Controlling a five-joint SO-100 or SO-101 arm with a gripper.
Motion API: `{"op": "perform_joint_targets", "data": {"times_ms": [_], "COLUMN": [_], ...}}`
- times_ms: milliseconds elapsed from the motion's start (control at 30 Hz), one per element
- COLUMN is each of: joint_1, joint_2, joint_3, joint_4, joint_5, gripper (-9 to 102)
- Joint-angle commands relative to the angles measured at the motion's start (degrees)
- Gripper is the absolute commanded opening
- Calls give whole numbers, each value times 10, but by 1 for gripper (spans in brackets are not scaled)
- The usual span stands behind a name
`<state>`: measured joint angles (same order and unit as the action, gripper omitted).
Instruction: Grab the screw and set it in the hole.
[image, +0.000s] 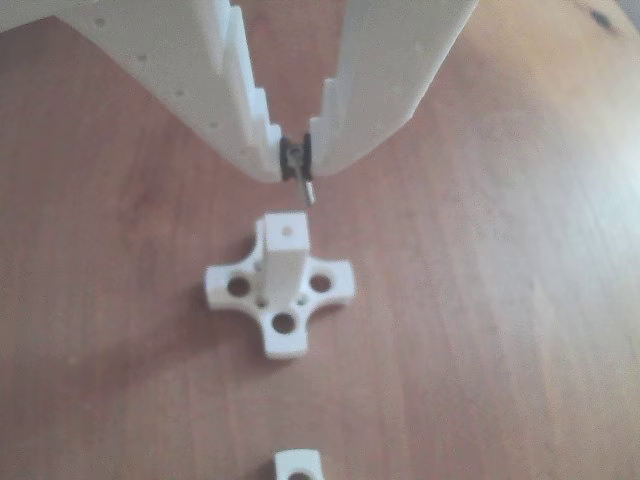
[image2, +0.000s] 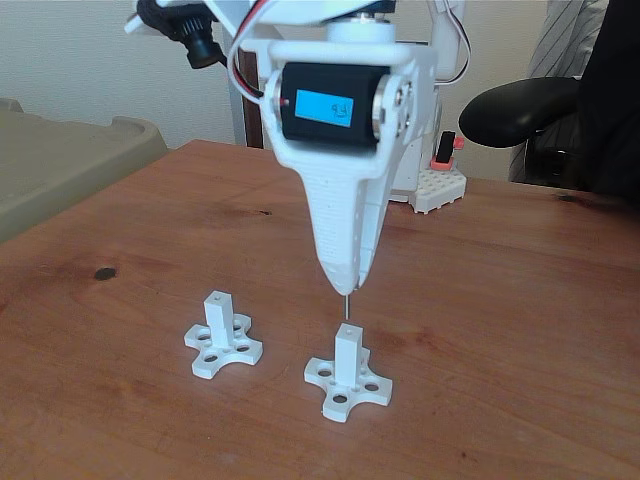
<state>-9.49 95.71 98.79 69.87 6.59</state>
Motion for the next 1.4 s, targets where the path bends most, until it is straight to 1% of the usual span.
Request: {"op": "perform_joint_targets", "data": {"times_ms": [0,1367], "joint_1": [-7,-2], "joint_2": [8,-4], "joint_3": [-6,3], "joint_4": [-5,-6], "joint_5": [7,4], "gripper": [-4,-4]}}
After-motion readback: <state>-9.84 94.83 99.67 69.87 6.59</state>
